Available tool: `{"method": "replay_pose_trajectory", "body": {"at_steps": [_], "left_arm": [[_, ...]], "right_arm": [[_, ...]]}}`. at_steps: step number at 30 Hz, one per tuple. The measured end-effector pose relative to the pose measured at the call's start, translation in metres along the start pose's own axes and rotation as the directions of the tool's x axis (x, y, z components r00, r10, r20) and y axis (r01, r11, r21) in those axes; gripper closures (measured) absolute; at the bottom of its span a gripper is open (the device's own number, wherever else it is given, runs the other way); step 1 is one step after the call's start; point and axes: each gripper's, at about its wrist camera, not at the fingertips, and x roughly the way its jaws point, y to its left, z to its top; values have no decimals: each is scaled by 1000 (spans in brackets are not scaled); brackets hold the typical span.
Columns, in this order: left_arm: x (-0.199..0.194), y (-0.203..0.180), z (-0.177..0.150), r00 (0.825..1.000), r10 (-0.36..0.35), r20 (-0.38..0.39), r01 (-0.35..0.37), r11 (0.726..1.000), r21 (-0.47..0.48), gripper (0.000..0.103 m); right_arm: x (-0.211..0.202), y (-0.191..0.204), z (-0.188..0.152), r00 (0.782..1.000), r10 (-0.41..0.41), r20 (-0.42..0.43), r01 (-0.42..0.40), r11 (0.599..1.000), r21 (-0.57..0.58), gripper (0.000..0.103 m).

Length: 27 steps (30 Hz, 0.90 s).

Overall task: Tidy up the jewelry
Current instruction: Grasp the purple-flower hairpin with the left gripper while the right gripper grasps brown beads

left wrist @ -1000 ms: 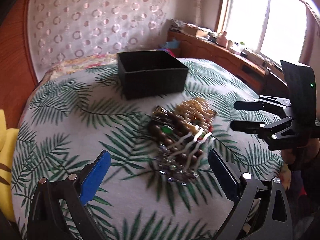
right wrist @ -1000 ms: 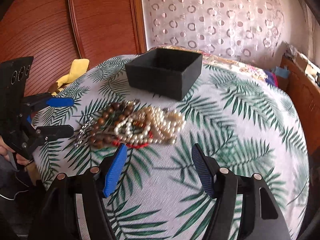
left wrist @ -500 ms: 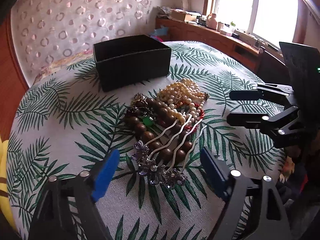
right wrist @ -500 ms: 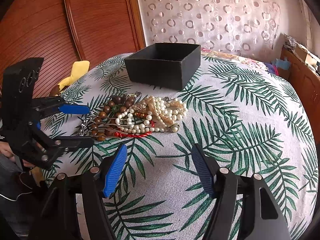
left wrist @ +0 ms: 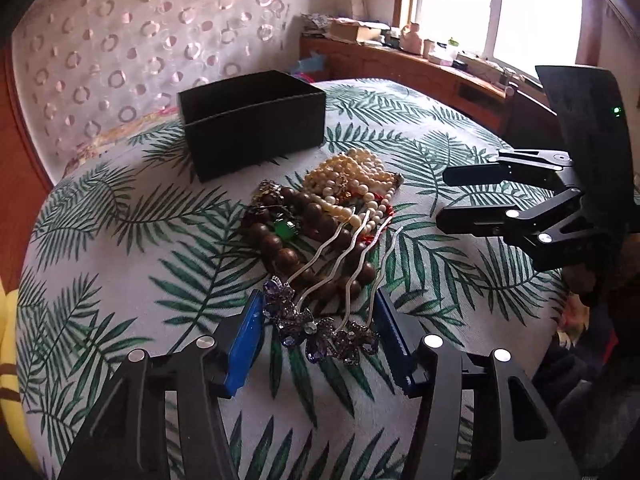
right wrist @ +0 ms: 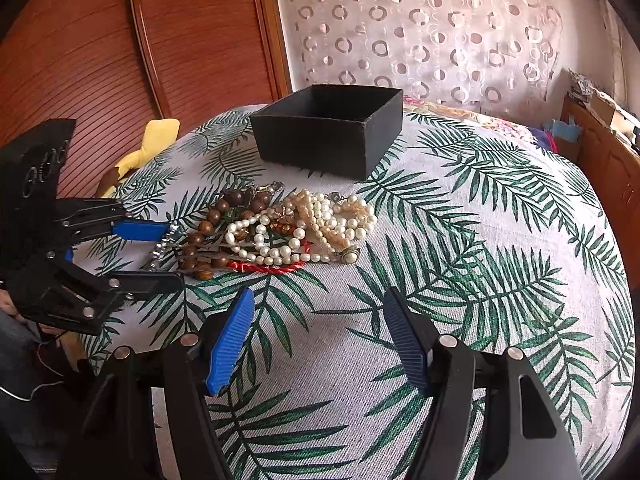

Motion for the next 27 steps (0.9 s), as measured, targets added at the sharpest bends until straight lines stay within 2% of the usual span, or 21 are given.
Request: {"method": "replay_pose_trajectory", "body": {"at_steps": [7, 11, 21, 27], "left_arm": [[-25, 16, -8, 998, 34, 55, -30, 997, -65, 50], [-36, 24, -10, 995, 61, 78, -54, 994, -91, 50], [-57, 47, -14, 985, 114, 130, -91, 982, -168, 50], [-65, 58, -17, 980, 137, 147, -106, 973, -204, 50]], "right_arm": [[4, 9, 1, 999, -36, -6, 36, 998, -41, 34], [7, 21, 4, 1000, -9, -13, 8, 998, -70, 34], [23, 67, 29, 992, 123, -33, -127, 979, -160, 67], [43, 90, 36, 984, 151, -93, -168, 964, -208, 73]]}}
